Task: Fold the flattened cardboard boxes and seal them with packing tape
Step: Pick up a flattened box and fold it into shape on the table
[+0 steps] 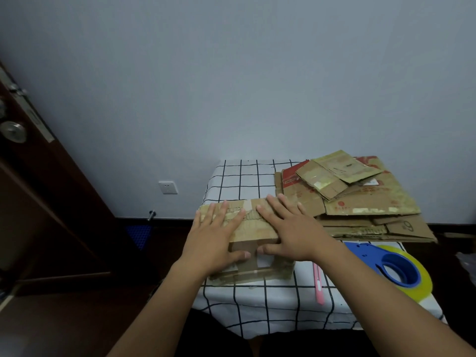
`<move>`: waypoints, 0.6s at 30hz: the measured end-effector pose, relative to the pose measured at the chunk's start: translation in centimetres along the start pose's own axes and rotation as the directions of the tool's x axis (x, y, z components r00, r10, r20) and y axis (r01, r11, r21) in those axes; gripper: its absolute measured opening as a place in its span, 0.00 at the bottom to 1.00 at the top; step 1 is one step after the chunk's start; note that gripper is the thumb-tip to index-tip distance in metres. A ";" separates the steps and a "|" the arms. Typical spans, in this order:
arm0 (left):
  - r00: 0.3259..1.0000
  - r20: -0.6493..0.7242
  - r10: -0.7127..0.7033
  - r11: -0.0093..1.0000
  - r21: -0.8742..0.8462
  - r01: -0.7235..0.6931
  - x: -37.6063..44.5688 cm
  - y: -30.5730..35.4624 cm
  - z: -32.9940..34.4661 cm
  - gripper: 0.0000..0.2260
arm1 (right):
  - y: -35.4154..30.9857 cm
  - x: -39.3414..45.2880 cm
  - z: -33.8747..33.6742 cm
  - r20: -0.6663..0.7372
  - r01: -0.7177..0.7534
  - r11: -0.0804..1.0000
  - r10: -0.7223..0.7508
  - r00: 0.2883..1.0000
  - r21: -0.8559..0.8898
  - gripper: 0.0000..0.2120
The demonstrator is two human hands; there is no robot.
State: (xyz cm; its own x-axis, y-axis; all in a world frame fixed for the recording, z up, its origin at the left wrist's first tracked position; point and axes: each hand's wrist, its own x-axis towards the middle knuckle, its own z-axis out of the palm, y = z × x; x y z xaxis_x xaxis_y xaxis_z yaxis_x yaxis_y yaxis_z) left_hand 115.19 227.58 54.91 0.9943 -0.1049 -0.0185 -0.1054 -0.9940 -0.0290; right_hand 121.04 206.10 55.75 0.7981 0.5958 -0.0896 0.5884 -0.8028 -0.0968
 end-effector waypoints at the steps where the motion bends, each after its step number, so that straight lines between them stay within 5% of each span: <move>1: 1.000 0.003 -0.005 1.000 0.008 0.005 0.0 0.1 0.0 0.44 | 0.0 -0.1 0.1 -0.003 -0.006 1.000 0.006 1.000 0.003 0.47; 12: 1.000 -0.002 -0.011 0.999 -0.036 0.011 0.1 -0.1 -0.3 0.45 | -0.5 -1.7 0.6 -0.156 -0.081 0.996 0.087 0.984 0.044 0.45; 18: 0.998 -0.067 -0.015 0.999 -0.038 0.013 -0.1 0.3 -0.8 0.42 | 3.3 -6.4 1.5 -0.378 -0.215 0.957 0.275 0.884 0.194 0.43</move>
State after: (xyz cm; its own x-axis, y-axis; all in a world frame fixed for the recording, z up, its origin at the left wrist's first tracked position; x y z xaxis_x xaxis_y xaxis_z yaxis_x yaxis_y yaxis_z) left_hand 115.11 227.29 55.67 0.9946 -0.0914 0.0488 -0.0919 -0.9957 0.0088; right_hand 117.66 199.62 54.50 0.9163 0.2969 0.2687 0.3668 -0.8915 -0.2658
